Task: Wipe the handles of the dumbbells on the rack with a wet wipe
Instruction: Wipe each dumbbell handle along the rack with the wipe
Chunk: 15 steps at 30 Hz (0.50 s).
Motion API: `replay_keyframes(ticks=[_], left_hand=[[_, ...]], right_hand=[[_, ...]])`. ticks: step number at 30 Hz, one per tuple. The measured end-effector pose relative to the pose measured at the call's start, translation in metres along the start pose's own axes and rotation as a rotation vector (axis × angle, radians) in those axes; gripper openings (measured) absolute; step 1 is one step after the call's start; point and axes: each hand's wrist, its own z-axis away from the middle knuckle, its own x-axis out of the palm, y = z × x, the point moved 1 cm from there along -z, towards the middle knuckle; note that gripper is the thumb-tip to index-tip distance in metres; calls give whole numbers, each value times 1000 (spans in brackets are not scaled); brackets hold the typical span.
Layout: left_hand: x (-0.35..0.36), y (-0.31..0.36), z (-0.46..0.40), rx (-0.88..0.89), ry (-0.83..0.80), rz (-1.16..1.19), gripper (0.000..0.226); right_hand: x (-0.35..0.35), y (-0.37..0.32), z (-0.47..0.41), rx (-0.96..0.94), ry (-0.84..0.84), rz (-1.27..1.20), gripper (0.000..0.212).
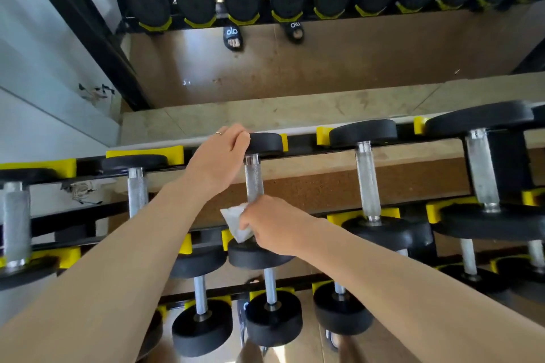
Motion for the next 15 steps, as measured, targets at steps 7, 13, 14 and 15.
replay_keyframes(ticks=[7,13,14,15], left_hand=[[11,43,-14,20,47,-95,16],[48,116,-39,128,51,-27,44],[55,124,-42,133,19,-12,45],[62,132,-47,140,-20,8,45]], right_hand=[[-35,71,50,8,283,-162,30],[-62,142,81,-3,312,324,37],[-61,147,81,-32,303,412,35],[-60,151,81,-55,298,497,31]])
